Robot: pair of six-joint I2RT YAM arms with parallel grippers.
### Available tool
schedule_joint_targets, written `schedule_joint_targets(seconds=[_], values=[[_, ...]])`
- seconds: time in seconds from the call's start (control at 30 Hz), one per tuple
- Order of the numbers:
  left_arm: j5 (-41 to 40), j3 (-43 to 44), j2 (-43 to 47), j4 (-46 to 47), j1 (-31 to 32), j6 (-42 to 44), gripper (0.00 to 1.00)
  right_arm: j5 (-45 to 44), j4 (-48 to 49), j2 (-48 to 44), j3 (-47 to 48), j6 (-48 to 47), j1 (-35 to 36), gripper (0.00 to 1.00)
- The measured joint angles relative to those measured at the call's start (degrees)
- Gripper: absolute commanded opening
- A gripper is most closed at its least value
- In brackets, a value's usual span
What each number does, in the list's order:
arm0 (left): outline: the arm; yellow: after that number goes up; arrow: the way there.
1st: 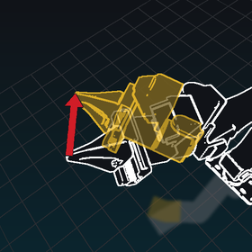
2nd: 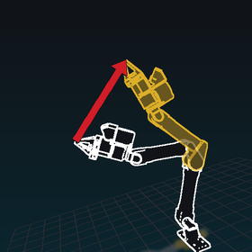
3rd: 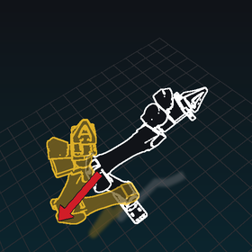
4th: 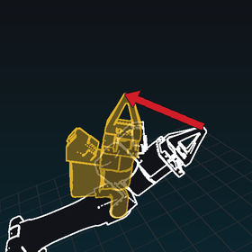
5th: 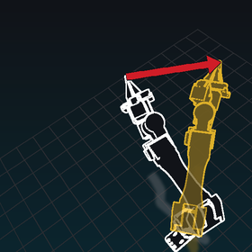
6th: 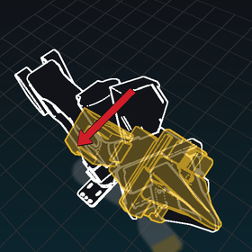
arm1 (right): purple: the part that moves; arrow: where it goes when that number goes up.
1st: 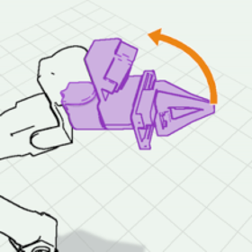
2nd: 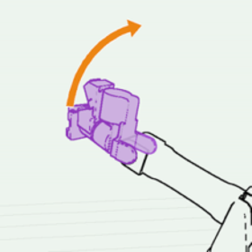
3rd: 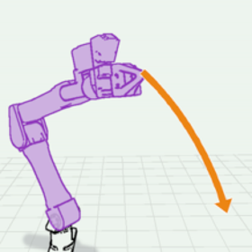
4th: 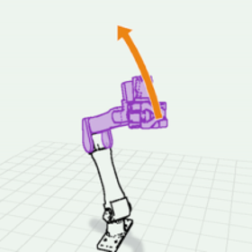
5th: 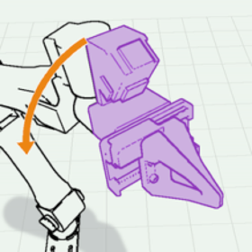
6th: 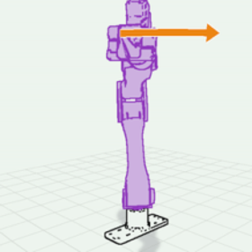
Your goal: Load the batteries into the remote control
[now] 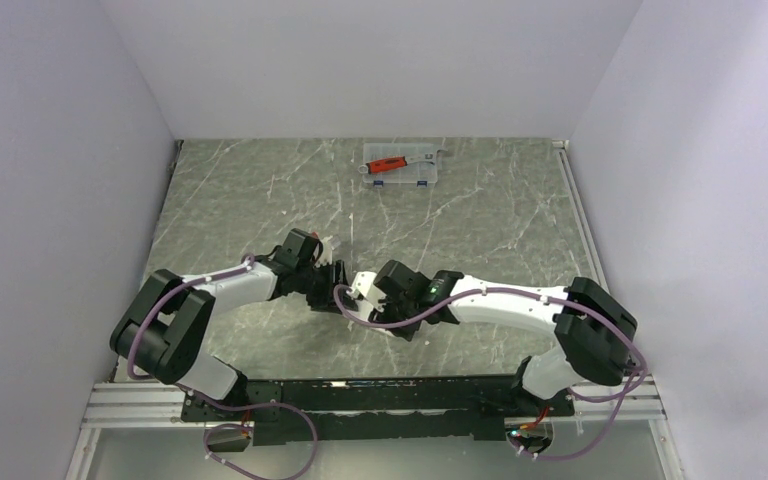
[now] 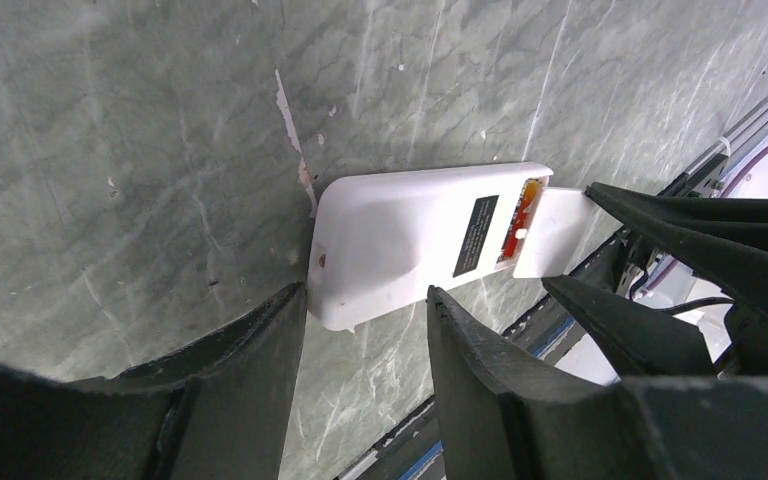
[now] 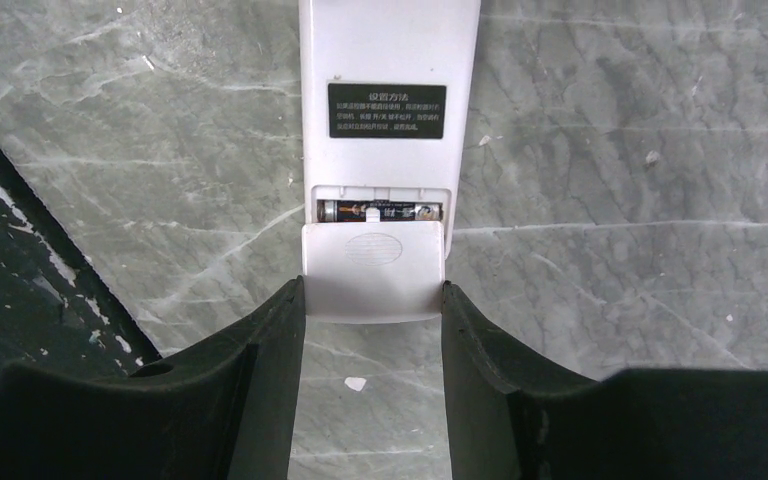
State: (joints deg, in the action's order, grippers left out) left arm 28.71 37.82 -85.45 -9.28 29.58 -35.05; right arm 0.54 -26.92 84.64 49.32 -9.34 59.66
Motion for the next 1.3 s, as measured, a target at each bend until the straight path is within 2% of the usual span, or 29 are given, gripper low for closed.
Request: schedule_joint_targets(seconds=[0.43,1.3], values=[[0.7,-0.1,0.2,0.3,0.0,0.0,0.53,0.0,-0.9,2.4,3.1,-2.5,-0.6,0.21],[1.3,-0.3,1.6,0.5,0.0,0.0,0.53,1.0,-2.2,3.2,3.1,-2.5,-0.6,0.21]])
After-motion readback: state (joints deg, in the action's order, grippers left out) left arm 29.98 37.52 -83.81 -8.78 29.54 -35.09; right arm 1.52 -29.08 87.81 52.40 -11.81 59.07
